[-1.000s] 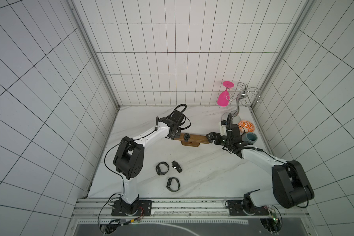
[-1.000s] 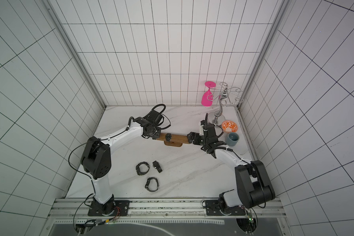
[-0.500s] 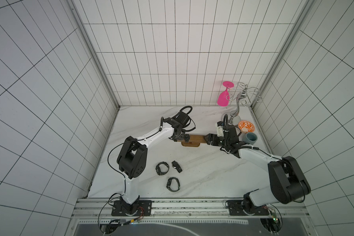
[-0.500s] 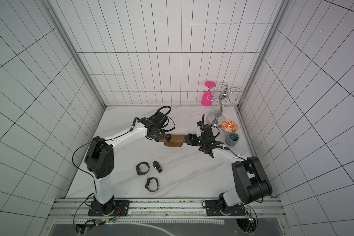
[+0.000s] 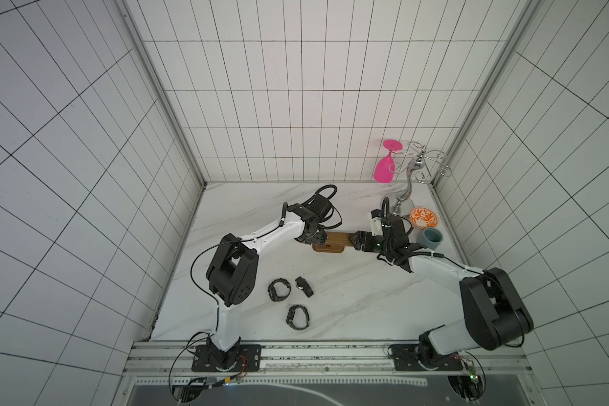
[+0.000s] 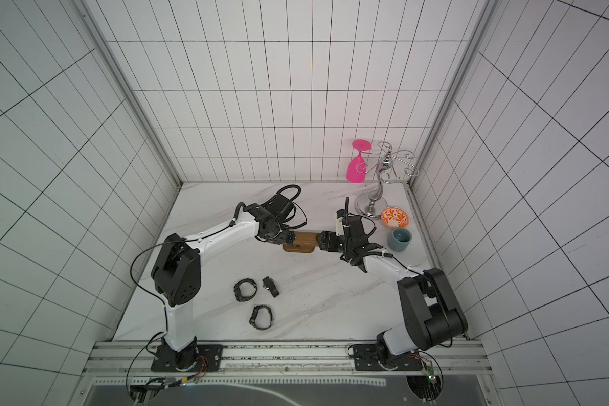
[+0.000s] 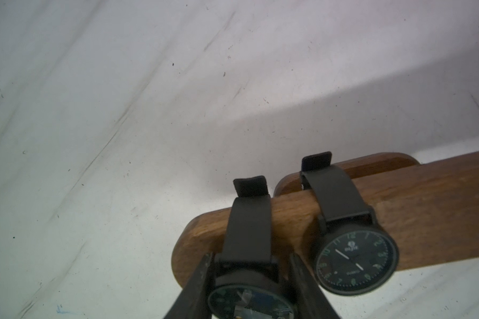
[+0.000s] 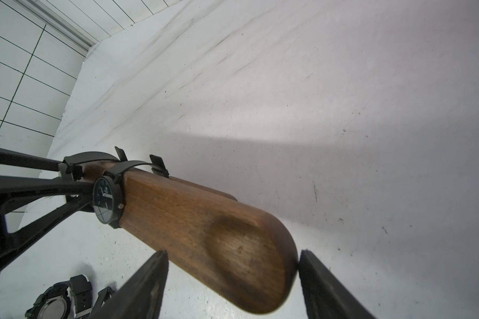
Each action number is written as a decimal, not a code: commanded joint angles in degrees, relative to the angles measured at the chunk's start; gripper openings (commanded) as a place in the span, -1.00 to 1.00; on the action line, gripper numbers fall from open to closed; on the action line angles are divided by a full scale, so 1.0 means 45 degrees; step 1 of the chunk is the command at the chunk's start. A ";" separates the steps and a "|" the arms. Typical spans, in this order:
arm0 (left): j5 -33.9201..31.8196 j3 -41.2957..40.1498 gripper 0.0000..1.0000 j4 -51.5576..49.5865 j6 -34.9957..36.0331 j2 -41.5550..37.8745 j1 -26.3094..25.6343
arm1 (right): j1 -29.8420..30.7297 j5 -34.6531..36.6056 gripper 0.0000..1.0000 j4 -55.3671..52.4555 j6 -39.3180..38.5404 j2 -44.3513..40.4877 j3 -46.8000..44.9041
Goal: Place watch on stand
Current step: Place the watch on the stand.
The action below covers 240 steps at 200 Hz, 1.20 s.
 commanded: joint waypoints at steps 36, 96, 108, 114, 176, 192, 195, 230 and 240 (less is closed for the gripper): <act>0.0479 0.0273 -0.04 0.0014 0.0168 0.0037 -0.0072 | 0.0114 0.0026 0.51 0.0114 -0.0232 0.0088 -0.0157; 0.0741 0.0086 -0.12 0.0314 0.0149 -0.0290 -0.0068 | 0.0119 0.0104 0.51 0.0017 -0.0277 -0.0014 -0.0137; 0.0857 0.0091 -0.14 0.0351 0.0148 -0.0310 -0.0057 | 0.0124 0.0124 0.51 -0.0009 -0.0282 -0.0033 -0.0137; 0.0920 0.0075 -0.15 0.0388 0.0153 -0.0320 -0.0069 | 0.0120 0.0124 0.51 -0.0023 -0.0283 -0.0052 -0.0137; 0.1110 0.0113 -0.18 0.0509 0.0321 -0.0338 -0.0247 | 0.0138 0.0163 0.51 -0.0047 -0.0302 -0.0073 -0.0179; 0.1097 0.0084 -0.16 0.0525 0.0337 -0.0397 -0.0251 | 0.0134 0.0163 0.51 -0.0055 -0.0304 -0.0105 -0.0176; 0.1091 0.0091 -0.16 0.0537 0.0341 -0.0434 -0.0260 | 0.0143 0.0180 0.51 -0.0054 -0.0302 -0.0107 -0.0176; 0.1018 -0.0011 -0.13 0.0639 0.0286 -0.0707 -0.0247 | 0.0134 0.0275 0.52 -0.0140 -0.0302 -0.0224 -0.0177; 0.1035 -0.0045 -0.12 0.0656 0.0250 -0.0785 -0.0244 | 0.0134 0.0314 0.52 -0.0187 -0.0302 -0.0285 -0.0161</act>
